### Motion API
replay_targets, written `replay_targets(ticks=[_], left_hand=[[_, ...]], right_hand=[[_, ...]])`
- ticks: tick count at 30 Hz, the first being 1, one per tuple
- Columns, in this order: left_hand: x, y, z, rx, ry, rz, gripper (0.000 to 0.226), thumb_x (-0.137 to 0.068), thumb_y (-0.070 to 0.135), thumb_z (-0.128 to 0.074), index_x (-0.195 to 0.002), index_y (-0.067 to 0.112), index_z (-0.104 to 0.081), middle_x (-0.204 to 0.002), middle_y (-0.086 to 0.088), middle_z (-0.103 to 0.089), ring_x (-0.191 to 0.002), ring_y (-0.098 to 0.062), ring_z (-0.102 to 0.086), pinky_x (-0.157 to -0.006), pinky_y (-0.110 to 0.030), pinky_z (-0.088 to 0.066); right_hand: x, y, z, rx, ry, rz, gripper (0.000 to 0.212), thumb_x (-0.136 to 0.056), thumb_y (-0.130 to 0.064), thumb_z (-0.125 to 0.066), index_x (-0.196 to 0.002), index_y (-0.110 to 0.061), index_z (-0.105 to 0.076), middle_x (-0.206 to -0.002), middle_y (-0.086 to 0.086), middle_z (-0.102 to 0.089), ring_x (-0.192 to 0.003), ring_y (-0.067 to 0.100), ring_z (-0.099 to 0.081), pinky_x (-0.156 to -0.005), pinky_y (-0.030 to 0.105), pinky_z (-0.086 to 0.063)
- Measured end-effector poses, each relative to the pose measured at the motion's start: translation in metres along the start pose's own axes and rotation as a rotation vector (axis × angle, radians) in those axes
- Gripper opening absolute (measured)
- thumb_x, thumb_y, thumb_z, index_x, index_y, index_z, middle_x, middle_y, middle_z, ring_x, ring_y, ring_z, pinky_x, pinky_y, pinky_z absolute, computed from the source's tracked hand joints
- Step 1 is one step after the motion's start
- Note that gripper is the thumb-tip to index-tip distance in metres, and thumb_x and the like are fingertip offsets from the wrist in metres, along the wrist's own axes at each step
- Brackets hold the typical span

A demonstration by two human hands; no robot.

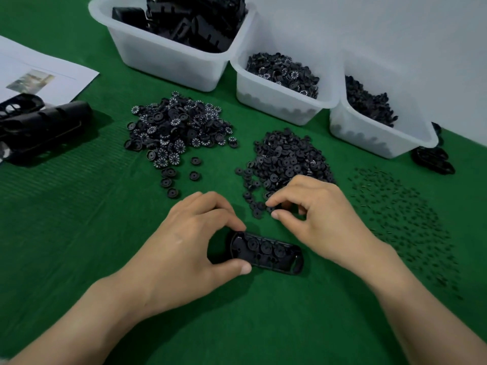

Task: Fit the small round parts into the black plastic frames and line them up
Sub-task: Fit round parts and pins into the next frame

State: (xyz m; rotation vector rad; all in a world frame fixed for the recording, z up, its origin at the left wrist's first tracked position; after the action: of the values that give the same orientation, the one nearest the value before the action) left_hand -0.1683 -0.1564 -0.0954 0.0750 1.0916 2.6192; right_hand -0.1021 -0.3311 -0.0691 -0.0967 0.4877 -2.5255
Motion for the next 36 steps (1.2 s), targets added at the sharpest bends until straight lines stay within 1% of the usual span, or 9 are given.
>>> replay_targets(ticks=[4,11,14,20,22,26,29,33,36], left_hand=[[0.0,0.0,0.0,-0.012,0.002,-0.004,0.044,-0.067,0.063,-0.063,-0.099,0.033,-0.061,-0.102,0.018,-0.049,-0.101,-0.002,-0.044,-0.09,-0.017,-0.032],[0.001,0.0,0.001,-0.005,0.001,-0.009,0.047,-0.066,0.067,-0.062,-0.097,0.031,-0.062,-0.102,0.017,-0.049,-0.1,-0.003,-0.046,-0.09,-0.02,-0.035],[0.001,0.0,0.001,0.005,0.0,-0.007,0.048,-0.064,0.065,-0.057,-0.096,0.03,-0.063,-0.102,0.017,-0.05,-0.1,-0.004,-0.047,-0.09,-0.02,-0.034],[0.001,0.0,0.001,0.013,0.012,-0.005,0.047,-0.064,0.064,-0.061,-0.096,0.03,-0.064,-0.102,0.017,-0.05,-0.1,-0.003,-0.046,-0.091,-0.02,-0.034],[0.002,0.0,0.001,0.007,0.018,-0.005,0.046,-0.065,0.064,-0.065,-0.095,0.029,-0.064,-0.101,0.016,-0.051,-0.099,-0.004,-0.047,-0.09,-0.021,-0.035],[0.002,0.001,0.001,0.01,0.019,-0.007,0.048,-0.064,0.064,-0.059,-0.095,0.027,-0.065,-0.101,0.016,-0.051,-0.098,-0.004,-0.047,-0.089,-0.022,-0.037],[0.001,0.001,0.001,0.005,0.018,-0.005,0.048,-0.065,0.065,-0.063,-0.095,0.027,-0.065,-0.101,0.016,-0.051,-0.099,-0.005,-0.047,-0.09,-0.023,-0.037],[0.002,0.001,0.001,0.004,0.02,0.0,0.047,-0.064,0.063,-0.061,-0.095,0.028,-0.065,-0.101,0.016,-0.051,-0.099,-0.005,-0.047,-0.09,-0.024,-0.037],[0.003,0.0,0.001,0.006,0.018,-0.002,0.047,-0.065,0.065,-0.062,-0.096,0.029,-0.064,-0.101,0.016,-0.05,-0.099,-0.005,-0.047,-0.091,-0.023,-0.036]], right_hand=[[0.007,-0.002,0.001,-0.072,-0.012,0.001,0.013,-0.076,-0.01,-0.072,-0.078,-0.021,-0.065,-0.079,-0.01,-0.057,-0.066,-0.002,-0.047,-0.062,0.011,-0.032],[0.018,0.002,0.003,-0.2,-0.024,-0.042,0.018,-0.074,-0.007,-0.074,-0.082,-0.022,-0.069,-0.074,-0.012,-0.06,-0.067,0.01,-0.053,-0.057,0.012,-0.042],[0.016,0.001,0.002,-0.183,-0.043,-0.04,0.015,-0.075,-0.012,-0.074,-0.089,-0.02,-0.072,-0.075,-0.013,-0.058,-0.068,0.007,-0.053,-0.058,0.009,-0.04],[0.015,-0.006,0.004,-0.19,-0.024,0.01,0.007,-0.077,-0.014,-0.073,-0.081,-0.019,-0.072,-0.076,-0.011,-0.059,-0.069,0.006,-0.054,-0.059,0.009,-0.04],[0.02,-0.016,0.006,-0.211,-0.042,0.098,0.005,-0.077,-0.017,-0.073,-0.082,-0.019,-0.072,-0.077,-0.009,-0.059,-0.07,0.007,-0.056,-0.063,0.014,-0.043],[0.025,-0.03,-0.001,-0.149,-0.052,0.18,0.012,-0.077,-0.023,-0.067,-0.086,-0.018,-0.072,-0.08,-0.005,-0.061,-0.072,0.012,-0.058,-0.063,0.036,-0.051],[0.025,-0.033,-0.002,-0.063,-0.007,0.214,0.012,-0.077,-0.021,-0.067,-0.086,-0.015,-0.073,-0.077,-0.002,-0.061,-0.07,0.016,-0.058,-0.059,0.038,-0.051],[0.025,-0.034,-0.002,-0.028,-0.031,0.243,0.011,-0.077,-0.022,-0.069,-0.086,-0.017,-0.074,-0.076,-0.003,-0.061,-0.068,0.015,-0.058,-0.058,0.036,-0.052],[0.019,-0.023,0.004,-0.117,-0.004,0.142,0.013,-0.079,-0.022,-0.07,-0.091,-0.019,-0.074,-0.078,-0.009,-0.062,-0.067,0.003,-0.057,-0.064,0.021,-0.049]])
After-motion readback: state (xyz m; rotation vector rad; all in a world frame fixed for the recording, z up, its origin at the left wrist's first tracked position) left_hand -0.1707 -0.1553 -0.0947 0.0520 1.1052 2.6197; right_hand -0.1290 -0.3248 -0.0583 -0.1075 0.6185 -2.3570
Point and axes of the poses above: each hand's wrist, its own x-axis away from the middle knuckle, its own z-axis out of the back of the hand, y = z × x, the point moved 3 cm from there along -x, towards the middle knuckle
